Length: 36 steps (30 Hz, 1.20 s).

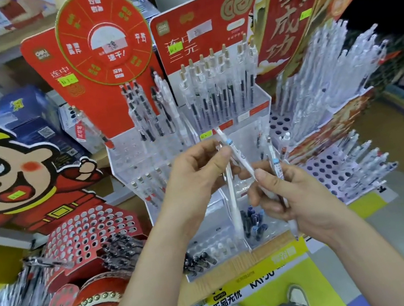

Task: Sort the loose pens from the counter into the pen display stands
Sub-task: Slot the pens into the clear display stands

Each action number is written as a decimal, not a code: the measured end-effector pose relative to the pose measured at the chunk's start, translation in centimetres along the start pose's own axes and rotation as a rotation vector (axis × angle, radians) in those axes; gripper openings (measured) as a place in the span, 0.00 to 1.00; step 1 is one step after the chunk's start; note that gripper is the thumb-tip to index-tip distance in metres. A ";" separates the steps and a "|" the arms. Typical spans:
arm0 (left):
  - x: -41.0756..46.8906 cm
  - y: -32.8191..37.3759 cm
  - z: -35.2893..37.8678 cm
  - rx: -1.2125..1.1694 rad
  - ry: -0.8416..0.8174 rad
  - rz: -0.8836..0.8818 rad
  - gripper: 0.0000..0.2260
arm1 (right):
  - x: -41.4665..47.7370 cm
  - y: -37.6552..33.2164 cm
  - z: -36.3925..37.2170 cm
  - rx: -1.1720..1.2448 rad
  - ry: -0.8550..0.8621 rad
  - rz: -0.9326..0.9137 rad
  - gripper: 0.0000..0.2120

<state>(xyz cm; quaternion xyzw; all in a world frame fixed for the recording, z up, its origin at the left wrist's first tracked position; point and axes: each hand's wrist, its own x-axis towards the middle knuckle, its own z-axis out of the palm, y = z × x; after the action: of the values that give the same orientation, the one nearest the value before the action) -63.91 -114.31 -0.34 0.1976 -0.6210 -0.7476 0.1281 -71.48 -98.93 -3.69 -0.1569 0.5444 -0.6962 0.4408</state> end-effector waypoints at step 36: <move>-0.2 -9.2 15.7 0.275 -0.105 -0.181 0.05 | -4.1 -4.3 -17.2 -0.206 0.415 -0.292 0.17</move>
<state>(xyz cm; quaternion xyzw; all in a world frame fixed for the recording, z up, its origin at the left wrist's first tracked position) -70.38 -98.68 -6.97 0.2288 -0.7030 -0.6734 -0.0006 -83.11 -84.95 -4.93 -0.1316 0.6627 -0.7106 0.1963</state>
